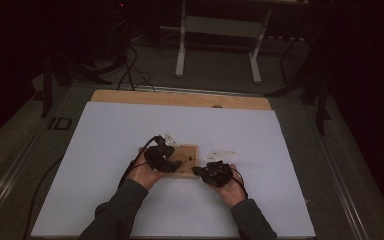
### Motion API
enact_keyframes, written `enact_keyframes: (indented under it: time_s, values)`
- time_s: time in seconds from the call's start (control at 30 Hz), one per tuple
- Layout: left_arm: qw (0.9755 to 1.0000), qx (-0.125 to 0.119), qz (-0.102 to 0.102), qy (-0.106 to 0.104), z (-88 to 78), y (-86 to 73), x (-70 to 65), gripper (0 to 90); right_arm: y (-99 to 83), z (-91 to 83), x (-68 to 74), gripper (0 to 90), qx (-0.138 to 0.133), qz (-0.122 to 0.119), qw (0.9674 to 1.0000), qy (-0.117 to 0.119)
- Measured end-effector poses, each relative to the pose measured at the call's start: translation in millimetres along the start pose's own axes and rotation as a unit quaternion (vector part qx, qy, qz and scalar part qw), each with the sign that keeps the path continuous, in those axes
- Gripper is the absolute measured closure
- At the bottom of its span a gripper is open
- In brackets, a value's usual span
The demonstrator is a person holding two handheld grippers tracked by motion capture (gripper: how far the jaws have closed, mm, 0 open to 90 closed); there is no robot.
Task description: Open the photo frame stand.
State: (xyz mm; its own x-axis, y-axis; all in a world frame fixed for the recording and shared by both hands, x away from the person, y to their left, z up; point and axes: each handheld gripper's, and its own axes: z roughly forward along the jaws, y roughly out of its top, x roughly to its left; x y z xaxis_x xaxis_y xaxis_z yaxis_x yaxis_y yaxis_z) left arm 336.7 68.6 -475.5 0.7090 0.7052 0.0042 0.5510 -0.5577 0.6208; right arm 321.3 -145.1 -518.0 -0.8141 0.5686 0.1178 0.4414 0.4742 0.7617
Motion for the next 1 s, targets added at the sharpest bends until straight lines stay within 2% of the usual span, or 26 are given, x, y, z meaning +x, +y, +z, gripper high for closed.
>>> enact_keyframes:
  time_s: [0.1,0.2,0.8,1.0]
  values:
    - [1.0000,-0.007,0.001,0.002,-1.6,4.7,-0.9,51.3,0.0,0.0,-0.3,89.9,0.000,0.001,1.0000,0.001]
    - [1.0000,-0.003,0.006,0.003,-2.1,6.6,-0.5,51.3,0.0,0.0,-0.1,89.9,0.000,0.002,1.0000,0.001]
    - [0.9999,0.001,0.010,0.002,-0.5,2.2,-0.3,51.1,-0.5,-0.2,-0.2,89.9,-0.001,0.002,1.0000,0.000]
    - [1.0000,-0.004,0.005,-0.008,0.9,-0.4,2.6,49.7,-0.4,-0.2,-0.3,89.8,0.000,0.002,1.0000,0.001]
